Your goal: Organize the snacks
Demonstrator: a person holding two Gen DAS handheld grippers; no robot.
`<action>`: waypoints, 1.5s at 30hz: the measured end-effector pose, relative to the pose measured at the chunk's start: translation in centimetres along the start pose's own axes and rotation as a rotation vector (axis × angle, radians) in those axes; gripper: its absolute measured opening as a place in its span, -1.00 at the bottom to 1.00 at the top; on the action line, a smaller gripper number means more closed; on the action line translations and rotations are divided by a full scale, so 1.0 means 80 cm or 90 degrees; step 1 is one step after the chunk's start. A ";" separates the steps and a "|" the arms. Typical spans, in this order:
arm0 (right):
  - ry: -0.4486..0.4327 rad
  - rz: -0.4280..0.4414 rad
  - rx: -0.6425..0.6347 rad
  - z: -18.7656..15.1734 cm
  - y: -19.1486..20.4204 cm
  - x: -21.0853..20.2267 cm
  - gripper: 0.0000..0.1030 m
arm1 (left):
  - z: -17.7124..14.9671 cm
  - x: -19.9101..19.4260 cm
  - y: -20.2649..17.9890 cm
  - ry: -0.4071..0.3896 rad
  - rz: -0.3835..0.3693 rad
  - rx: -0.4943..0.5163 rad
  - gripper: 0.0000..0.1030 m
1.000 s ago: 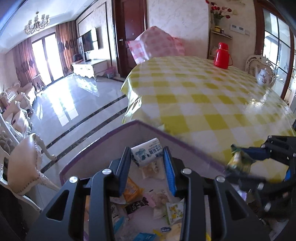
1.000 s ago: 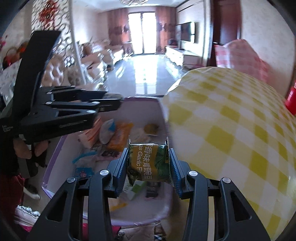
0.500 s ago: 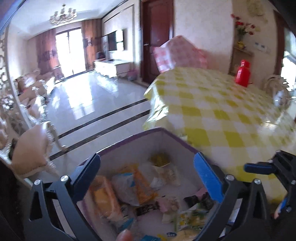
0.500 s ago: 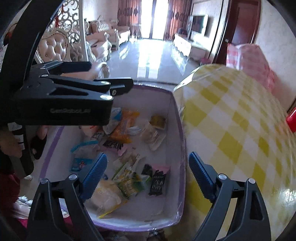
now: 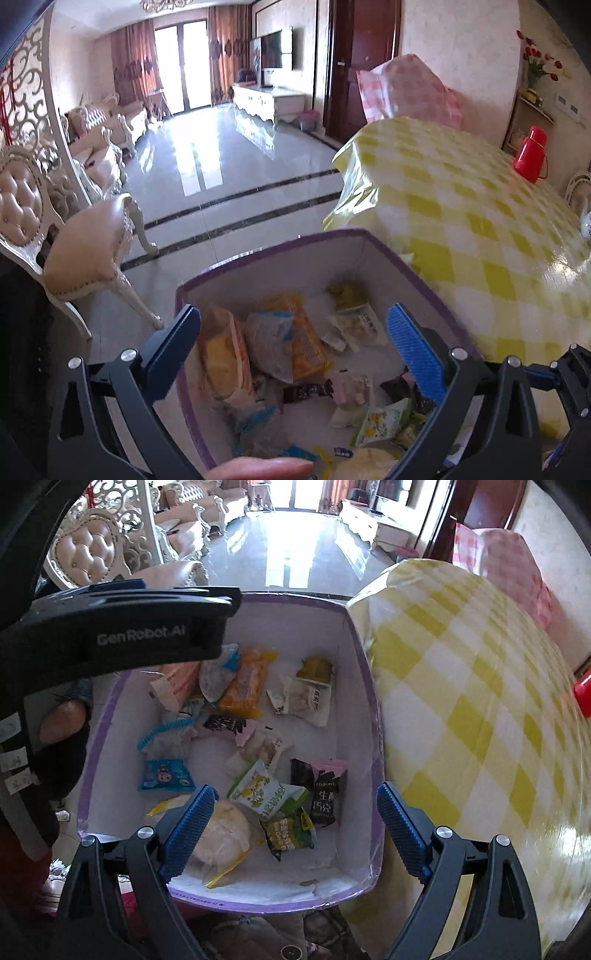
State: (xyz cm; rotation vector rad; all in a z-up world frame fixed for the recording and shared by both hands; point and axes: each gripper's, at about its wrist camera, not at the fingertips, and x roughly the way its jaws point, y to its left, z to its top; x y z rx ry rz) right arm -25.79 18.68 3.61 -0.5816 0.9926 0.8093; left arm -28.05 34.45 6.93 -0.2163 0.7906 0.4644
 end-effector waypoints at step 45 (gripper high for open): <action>0.009 0.006 0.021 -0.011 -0.001 0.015 0.68 | -0.008 0.028 0.000 0.040 0.006 0.000 0.97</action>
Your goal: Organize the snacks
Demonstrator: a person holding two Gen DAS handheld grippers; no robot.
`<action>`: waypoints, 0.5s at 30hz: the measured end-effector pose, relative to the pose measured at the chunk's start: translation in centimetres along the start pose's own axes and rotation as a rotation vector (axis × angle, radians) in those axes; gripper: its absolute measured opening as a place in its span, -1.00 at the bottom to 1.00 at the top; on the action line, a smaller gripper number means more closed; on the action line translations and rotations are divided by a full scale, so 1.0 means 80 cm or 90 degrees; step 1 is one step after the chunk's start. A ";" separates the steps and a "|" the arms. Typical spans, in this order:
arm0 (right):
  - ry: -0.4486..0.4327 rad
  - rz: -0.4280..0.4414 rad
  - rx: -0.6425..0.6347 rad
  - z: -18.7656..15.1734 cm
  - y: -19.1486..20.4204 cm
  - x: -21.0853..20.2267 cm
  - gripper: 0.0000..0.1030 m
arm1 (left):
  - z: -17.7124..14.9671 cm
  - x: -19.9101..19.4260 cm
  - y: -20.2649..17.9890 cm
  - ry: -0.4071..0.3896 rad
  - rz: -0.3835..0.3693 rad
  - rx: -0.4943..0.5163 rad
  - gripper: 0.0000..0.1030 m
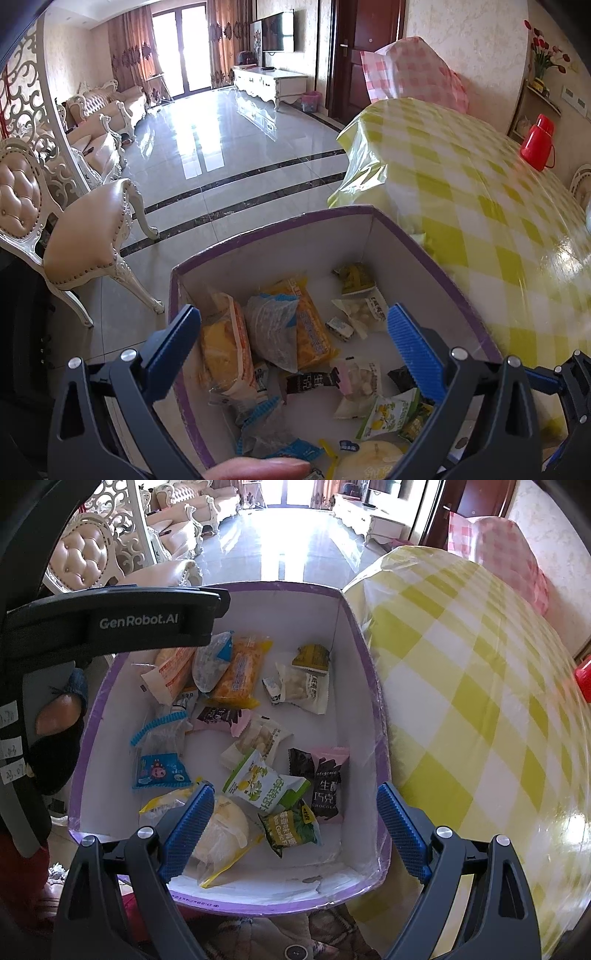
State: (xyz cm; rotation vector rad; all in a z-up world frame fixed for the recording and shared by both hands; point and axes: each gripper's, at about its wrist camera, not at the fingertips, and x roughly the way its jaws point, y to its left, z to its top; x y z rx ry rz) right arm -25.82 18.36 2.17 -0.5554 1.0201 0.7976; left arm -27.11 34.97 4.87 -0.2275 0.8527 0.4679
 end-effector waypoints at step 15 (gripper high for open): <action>0.004 0.005 0.002 -0.002 0.001 0.003 0.68 | -0.002 0.004 0.005 0.008 0.007 0.000 0.97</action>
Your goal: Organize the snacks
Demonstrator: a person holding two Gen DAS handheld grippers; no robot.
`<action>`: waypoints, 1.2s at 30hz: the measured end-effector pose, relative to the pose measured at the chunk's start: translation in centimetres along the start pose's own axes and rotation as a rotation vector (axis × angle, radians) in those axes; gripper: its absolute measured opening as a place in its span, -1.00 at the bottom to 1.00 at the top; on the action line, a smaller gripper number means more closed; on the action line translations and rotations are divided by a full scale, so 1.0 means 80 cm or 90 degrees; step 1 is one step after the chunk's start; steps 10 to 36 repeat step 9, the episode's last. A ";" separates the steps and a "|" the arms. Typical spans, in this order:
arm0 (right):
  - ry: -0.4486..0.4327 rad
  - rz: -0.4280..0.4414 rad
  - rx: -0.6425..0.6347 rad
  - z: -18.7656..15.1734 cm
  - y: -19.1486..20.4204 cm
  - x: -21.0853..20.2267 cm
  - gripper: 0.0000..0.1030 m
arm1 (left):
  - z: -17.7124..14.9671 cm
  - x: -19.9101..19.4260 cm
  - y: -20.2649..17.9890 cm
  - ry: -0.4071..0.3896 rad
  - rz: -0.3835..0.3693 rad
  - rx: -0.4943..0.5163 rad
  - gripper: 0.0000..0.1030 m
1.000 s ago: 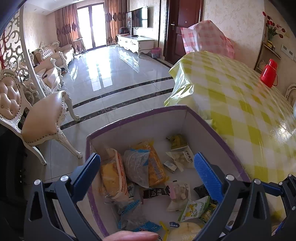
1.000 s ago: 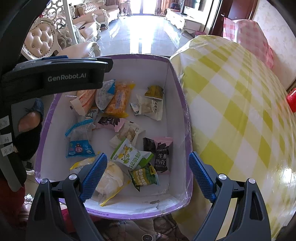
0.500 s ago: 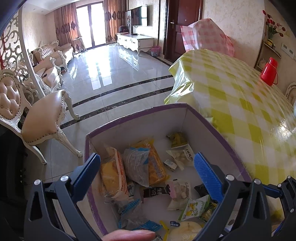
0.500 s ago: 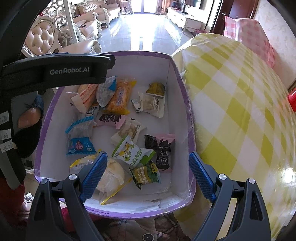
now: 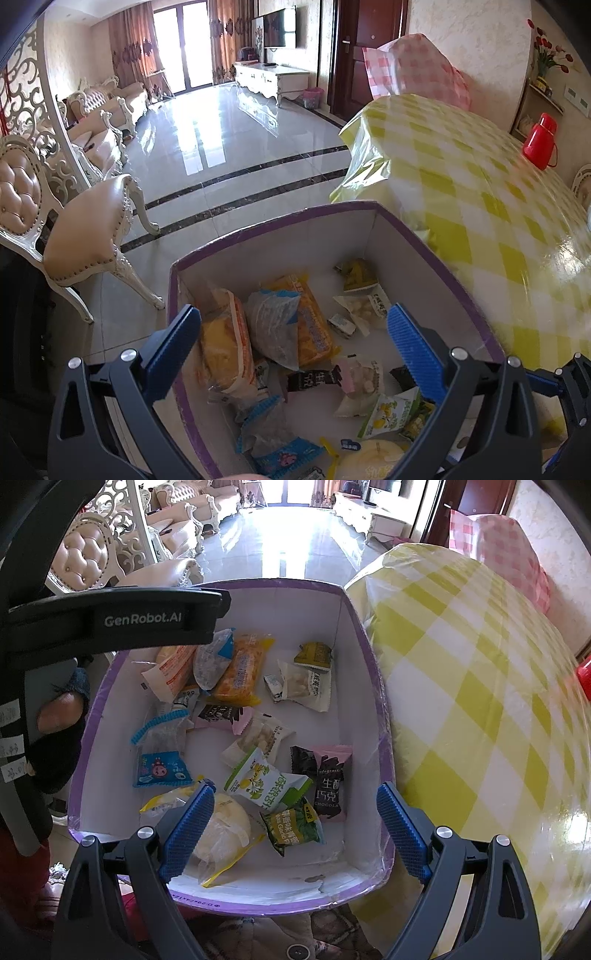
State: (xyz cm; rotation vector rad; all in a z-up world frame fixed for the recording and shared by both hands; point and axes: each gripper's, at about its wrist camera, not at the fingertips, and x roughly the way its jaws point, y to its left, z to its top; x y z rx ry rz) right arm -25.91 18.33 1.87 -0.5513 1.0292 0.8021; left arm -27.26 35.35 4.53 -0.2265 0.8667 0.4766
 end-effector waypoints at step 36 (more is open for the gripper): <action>0.001 0.000 0.000 0.000 -0.002 0.000 0.68 | 0.001 0.002 -0.001 0.013 -0.004 0.009 0.97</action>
